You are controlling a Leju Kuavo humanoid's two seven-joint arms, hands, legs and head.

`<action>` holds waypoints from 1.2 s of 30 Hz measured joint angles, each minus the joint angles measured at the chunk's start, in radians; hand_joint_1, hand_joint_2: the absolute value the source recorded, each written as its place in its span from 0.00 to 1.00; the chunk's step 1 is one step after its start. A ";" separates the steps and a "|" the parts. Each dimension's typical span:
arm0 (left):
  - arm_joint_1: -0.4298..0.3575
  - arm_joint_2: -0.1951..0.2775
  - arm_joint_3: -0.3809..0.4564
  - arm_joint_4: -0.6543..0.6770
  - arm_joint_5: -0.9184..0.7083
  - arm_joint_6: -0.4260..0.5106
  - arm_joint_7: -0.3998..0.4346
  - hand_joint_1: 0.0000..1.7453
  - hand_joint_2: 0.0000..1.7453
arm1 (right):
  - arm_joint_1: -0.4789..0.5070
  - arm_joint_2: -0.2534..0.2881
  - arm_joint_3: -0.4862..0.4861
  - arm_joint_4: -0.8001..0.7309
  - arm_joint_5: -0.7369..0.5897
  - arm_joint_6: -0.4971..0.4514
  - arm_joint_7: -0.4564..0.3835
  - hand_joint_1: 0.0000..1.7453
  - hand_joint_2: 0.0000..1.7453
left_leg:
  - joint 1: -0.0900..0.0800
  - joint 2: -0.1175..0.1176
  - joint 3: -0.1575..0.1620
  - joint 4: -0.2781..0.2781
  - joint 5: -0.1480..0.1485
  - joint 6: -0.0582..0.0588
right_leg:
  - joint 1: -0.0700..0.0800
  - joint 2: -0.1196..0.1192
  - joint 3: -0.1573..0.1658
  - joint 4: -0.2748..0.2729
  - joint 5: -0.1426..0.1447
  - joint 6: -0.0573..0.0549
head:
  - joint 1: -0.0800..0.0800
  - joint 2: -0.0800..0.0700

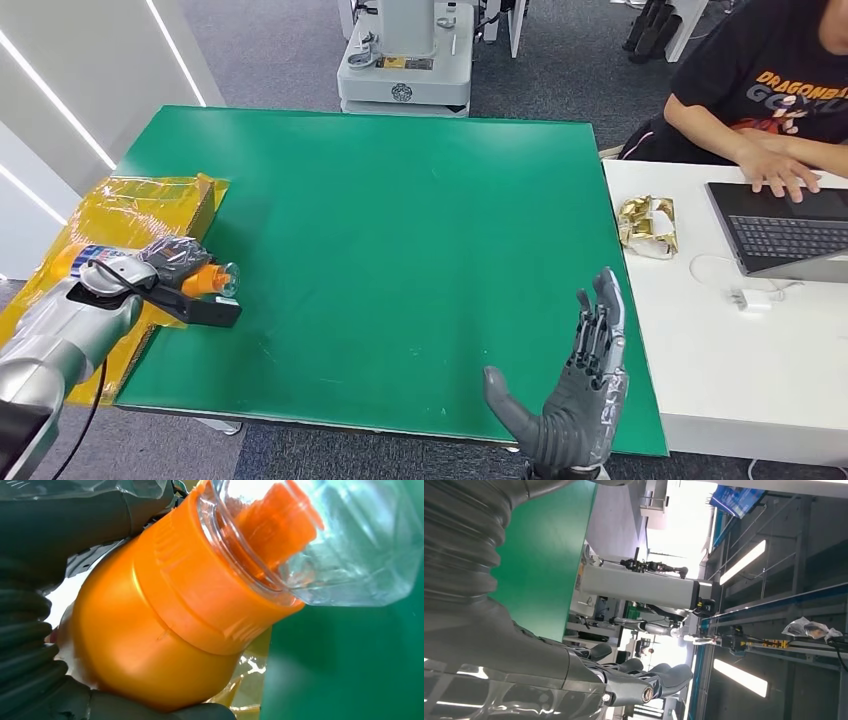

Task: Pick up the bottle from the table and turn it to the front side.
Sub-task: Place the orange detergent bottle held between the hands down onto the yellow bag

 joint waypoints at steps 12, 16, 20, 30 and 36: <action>0.021 0.020 -0.004 0.017 0.059 -0.019 -0.017 1.00 1.00 | -0.006 0.000 0.003 0.009 -0.016 -0.005 -0.004 0.00 1.00 | 0.000 -0.001 0.000 0.000 0.000 0.000 | 0.000 -0.001 0.000 0.000 0.000 0.000 | 0.000 0.000; 0.023 0.035 -0.011 0.014 0.077 -0.047 -0.048 1.00 1.00 | -0.006 0.000 0.004 0.010 -0.021 -0.016 -0.004 0.00 1.00 | 0.000 0.001 0.000 0.000 0.000 0.000 | 0.000 0.000 0.000 0.001 0.000 0.000 | 0.000 0.000; 0.041 0.064 -0.031 -0.011 0.122 -0.060 -0.064 1.00 1.00 | -0.006 0.000 0.004 0.011 -0.031 -0.019 -0.003 0.00 1.00 | 0.000 0.002 0.001 0.000 0.000 0.000 | 0.000 0.001 0.000 0.001 0.000 -0.001 | 0.000 0.000; 0.059 0.075 -0.065 -0.045 0.159 -0.044 -0.043 0.00 1.00 | -0.009 0.000 0.006 0.015 -0.038 -0.020 -0.003 0.00 1.00 | 0.000 0.001 0.001 -0.001 0.000 -0.001 | 0.000 0.001 0.001 0.001 0.000 -0.001 | 0.000 0.000; 0.060 0.075 -0.072 -0.048 0.162 -0.035 -0.040 0.00 1.00 | -0.010 0.000 0.007 0.015 -0.040 -0.022 -0.003 0.00 1.00 | 0.000 0.001 0.002 -0.001 0.001 -0.001 | 0.000 0.001 0.001 0.002 0.000 -0.001 | 0.000 0.000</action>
